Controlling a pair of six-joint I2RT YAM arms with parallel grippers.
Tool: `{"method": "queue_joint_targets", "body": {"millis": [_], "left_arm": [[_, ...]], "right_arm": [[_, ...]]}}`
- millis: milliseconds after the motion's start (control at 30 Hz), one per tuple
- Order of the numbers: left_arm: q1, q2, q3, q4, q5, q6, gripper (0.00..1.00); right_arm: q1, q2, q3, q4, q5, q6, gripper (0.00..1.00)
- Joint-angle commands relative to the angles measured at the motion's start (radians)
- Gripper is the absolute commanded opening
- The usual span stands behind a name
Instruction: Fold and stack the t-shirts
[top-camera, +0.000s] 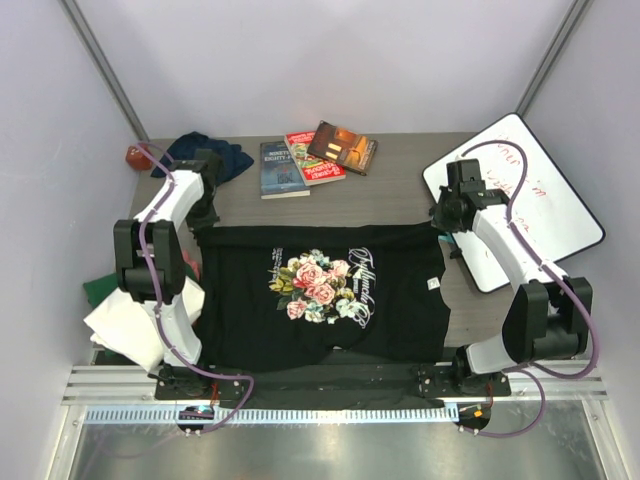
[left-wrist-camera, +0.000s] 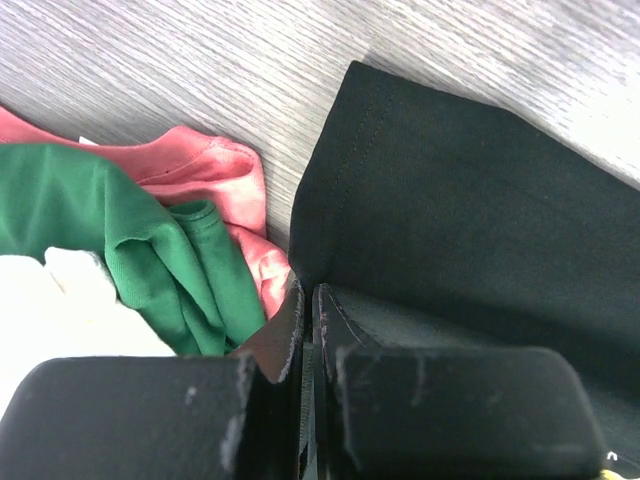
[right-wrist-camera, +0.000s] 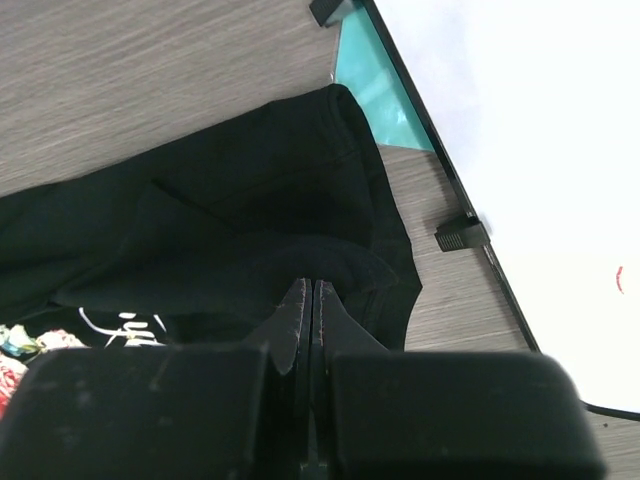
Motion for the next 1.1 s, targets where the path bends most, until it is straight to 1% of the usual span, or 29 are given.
{"method": "queue_joint_targets", "body": {"millis": [0, 367, 533, 733, 900, 1067], "left_arm": [[-0.001, 0.026, 0.003, -0.023, -0.012, 0.014, 0.0], [-0.037, 0.098, 0.006, -0.038, 0.031, 0.04, 0.0], [-0.049, 0.062, -0.007, -0.026, 0.013, 0.041, 0.0], [-0.052, 0.002, -0.031, -0.009, 0.015, 0.04, 0.0], [-0.052, -0.03, -0.043, -0.004, -0.016, 0.034, 0.0], [-0.052, -0.067, -0.056, 0.008, -0.033, 0.021, 0.0]], "right_arm": [[-0.007, 0.055, 0.003, 0.005, 0.011, 0.035, 0.01], [-0.005, 0.06, 0.007, 0.007, 0.026, 0.05, 0.01], [-0.005, 0.032, 0.014, 0.01, 0.011, 0.047, 0.01], [-0.005, -0.037, 0.014, 0.004, -0.021, 0.046, 0.01], [-0.005, -0.099, 0.015, -0.004, -0.021, 0.043, 0.01], [-0.007, -0.11, 0.017, -0.014, -0.024, 0.041, 0.01]]}}
